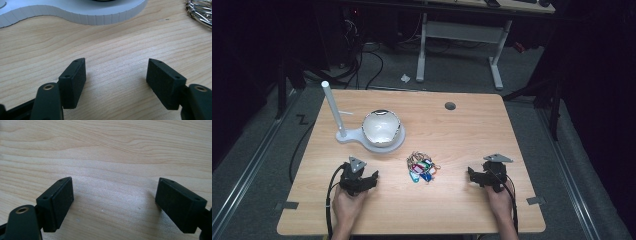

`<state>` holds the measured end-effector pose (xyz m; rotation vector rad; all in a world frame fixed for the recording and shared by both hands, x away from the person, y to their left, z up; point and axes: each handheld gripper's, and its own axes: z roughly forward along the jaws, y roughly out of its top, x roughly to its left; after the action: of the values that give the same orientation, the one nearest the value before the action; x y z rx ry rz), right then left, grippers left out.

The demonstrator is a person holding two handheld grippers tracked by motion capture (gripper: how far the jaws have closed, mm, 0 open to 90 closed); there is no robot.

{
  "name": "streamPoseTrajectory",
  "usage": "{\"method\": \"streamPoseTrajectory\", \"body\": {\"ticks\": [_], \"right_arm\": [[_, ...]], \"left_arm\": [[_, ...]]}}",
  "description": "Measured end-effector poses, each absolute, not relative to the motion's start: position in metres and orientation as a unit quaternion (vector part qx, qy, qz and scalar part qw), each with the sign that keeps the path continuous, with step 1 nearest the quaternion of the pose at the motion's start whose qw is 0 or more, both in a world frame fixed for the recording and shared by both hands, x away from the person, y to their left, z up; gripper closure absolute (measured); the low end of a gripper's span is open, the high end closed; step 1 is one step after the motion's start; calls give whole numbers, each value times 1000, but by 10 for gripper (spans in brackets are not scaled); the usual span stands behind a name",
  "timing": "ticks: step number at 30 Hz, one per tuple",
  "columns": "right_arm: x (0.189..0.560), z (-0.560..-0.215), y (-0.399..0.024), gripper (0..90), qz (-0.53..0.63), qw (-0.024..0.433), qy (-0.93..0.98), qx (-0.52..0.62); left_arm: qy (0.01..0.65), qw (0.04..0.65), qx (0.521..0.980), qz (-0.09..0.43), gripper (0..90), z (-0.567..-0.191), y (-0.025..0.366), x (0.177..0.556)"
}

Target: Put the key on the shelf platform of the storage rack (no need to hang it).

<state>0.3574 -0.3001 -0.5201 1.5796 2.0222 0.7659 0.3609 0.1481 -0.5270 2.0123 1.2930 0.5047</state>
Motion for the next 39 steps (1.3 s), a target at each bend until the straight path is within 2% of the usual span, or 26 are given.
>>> {"method": "streamPoseTrajectory", "body": {"ticks": [31, 39], "right_arm": [[357, -520, -300, 151, 279, 230, 735, 574], [357, -520, -300, 152, 279, 230, 735, 574]], "left_arm": [[498, 342, 776, 180, 303, -525, 146, 363], [466, 357, 793, 164, 308, -513, 132, 362]]}}
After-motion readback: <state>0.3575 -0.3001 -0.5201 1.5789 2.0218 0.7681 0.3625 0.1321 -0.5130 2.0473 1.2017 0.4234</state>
